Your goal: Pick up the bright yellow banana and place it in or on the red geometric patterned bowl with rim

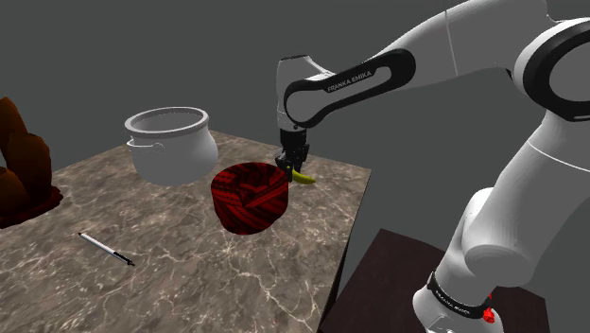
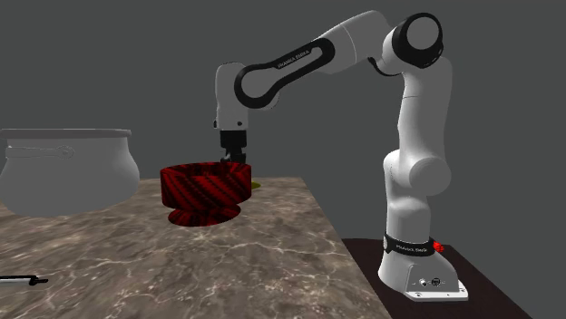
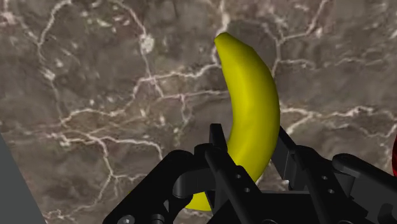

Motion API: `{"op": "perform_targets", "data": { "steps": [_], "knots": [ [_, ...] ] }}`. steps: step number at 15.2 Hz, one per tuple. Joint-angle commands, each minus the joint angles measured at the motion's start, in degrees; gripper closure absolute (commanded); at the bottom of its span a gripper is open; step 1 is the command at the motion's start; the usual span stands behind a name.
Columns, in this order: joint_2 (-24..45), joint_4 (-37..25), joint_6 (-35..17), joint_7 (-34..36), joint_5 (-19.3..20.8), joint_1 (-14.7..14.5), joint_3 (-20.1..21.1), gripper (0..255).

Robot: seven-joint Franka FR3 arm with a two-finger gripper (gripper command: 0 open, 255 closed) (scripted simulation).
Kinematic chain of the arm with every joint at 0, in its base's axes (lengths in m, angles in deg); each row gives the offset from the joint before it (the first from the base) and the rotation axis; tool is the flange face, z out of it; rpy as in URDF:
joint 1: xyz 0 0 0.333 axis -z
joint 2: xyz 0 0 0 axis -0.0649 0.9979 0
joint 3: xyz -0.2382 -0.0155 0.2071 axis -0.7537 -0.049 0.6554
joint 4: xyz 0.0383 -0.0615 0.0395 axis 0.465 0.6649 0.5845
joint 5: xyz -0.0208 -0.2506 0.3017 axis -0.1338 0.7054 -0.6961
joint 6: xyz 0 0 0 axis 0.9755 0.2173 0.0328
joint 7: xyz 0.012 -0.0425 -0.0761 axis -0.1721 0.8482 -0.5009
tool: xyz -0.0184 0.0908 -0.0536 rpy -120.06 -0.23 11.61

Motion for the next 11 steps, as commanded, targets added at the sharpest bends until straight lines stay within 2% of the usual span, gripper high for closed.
{"op": "perform_targets", "data": {
  "steps": [1, 5, 11],
  "knots": [
    [0.1, 0.0, 0.0, 0.0, 0.0, 0.0, 0.0, 255],
    [0.0, 0.0, 0.0, 0.0, 0.0, 0.0, 0.0, 255],
    [-1.3, -3.3, 4.6, -0.1, -0.1, 0.0, -0.1, 255]
  ]
}}
